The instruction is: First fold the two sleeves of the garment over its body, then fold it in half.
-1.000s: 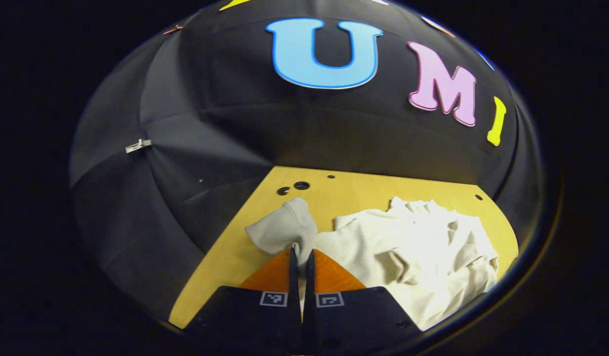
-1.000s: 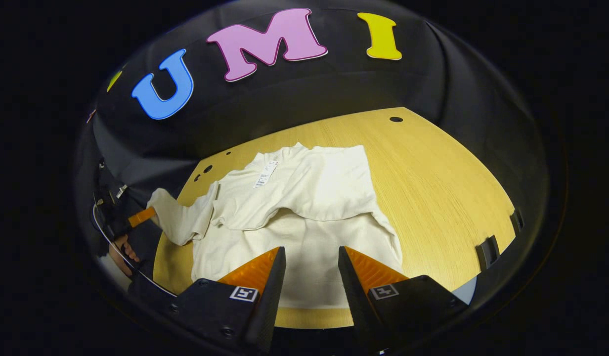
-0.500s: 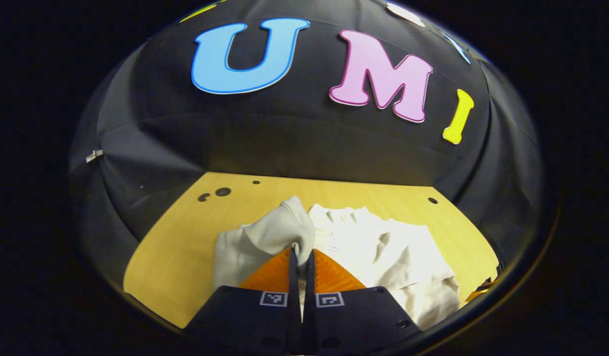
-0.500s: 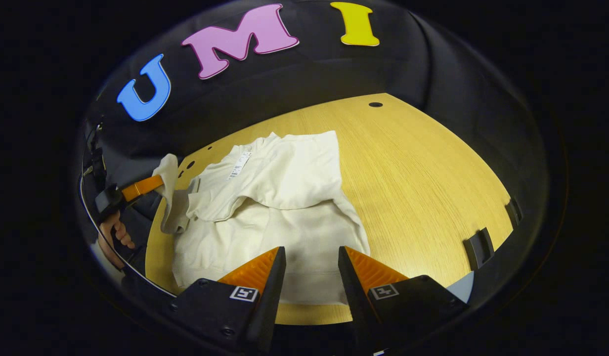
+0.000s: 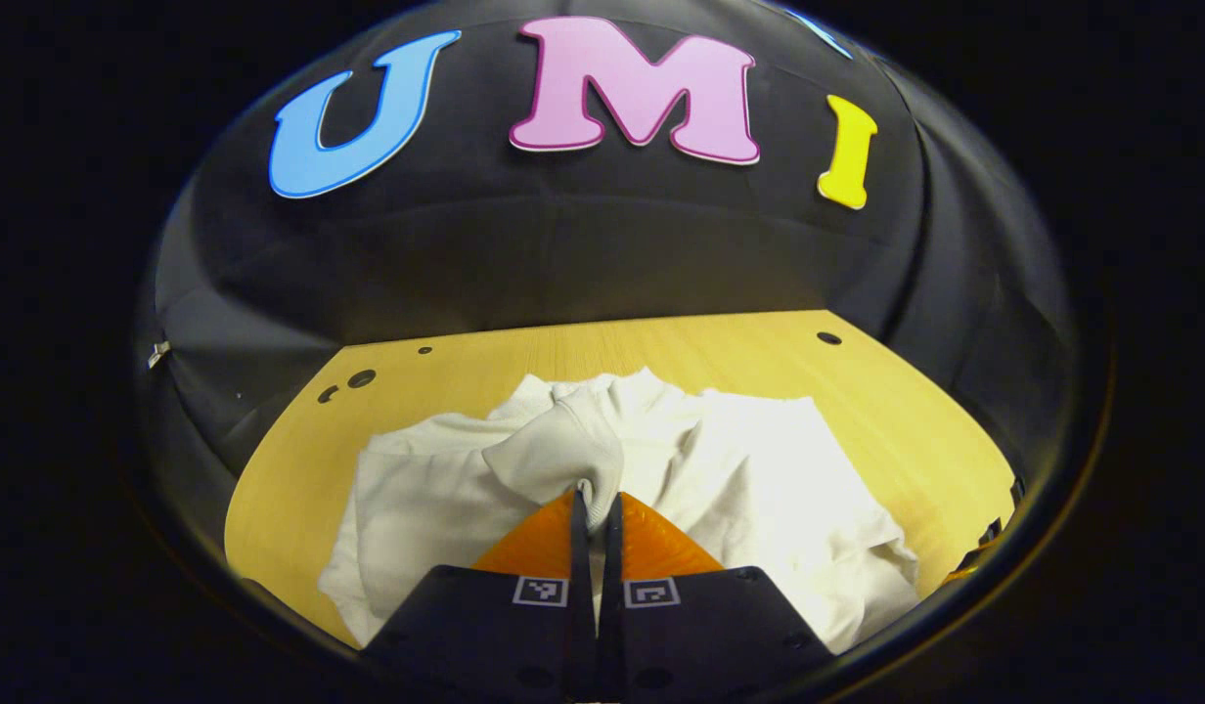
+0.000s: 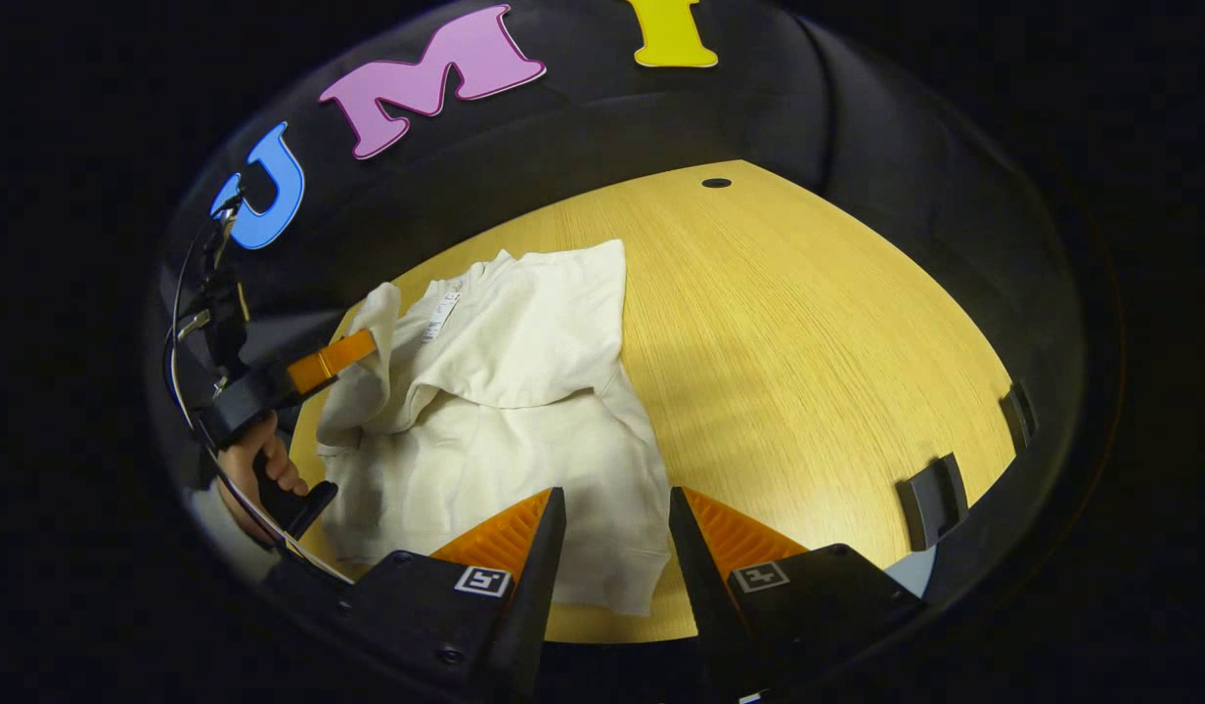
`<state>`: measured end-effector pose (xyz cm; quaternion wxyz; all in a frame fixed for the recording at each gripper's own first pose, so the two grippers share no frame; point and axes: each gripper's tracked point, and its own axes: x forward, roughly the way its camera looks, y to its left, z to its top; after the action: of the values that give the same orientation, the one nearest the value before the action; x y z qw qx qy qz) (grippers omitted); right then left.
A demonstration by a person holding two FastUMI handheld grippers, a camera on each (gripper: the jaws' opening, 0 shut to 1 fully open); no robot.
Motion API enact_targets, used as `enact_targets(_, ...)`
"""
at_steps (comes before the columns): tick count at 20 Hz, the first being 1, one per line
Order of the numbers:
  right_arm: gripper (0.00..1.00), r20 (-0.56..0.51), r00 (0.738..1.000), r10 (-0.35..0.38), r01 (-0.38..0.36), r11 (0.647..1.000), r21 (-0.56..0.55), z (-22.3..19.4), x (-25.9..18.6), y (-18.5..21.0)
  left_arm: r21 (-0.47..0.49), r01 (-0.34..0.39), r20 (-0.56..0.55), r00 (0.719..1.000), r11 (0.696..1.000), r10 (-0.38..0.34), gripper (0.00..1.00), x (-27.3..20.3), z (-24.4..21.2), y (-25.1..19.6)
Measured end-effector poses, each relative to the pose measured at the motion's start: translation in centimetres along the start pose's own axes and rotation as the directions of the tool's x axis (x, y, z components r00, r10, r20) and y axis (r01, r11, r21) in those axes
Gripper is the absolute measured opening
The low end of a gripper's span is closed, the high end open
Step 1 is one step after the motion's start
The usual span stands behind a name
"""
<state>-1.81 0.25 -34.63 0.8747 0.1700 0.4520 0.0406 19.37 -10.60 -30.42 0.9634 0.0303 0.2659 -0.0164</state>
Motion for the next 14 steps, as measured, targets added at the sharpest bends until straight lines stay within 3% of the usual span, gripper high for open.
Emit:
enact_targets(4,0.67,-0.016,1.000,0.010,-0.010,1.000,0.004,0.3,0.3,-1.4,0.050,0.001,-0.044,0.999,0.999,0.001,0.09,1.6,-2.1,-2.9)
enact_targets(7,0.67,-0.028,1.000,0.008,-0.007,1.000,0.025,-0.2,0.4,-2.2,0.065,0.059,-0.062,0.997,0.996,-0.055,0.15,1.9,-2.8,-5.5)
enact_targets(12,0.67,-0.043,0.999,0.009,-0.007,0.999,0.050,-0.9,0.3,-3.0,0.098,0.157,-0.051,0.987,0.983,-0.152,0.64,1.2,-2.5,-9.4)
enact_targets(14,0.67,-0.041,0.999,0.011,-0.009,0.999,0.052,-1.0,0.3,-2.8,0.095,0.234,-0.054,0.972,0.968,-0.230,0.67,0.3,-2.7,-11.7)
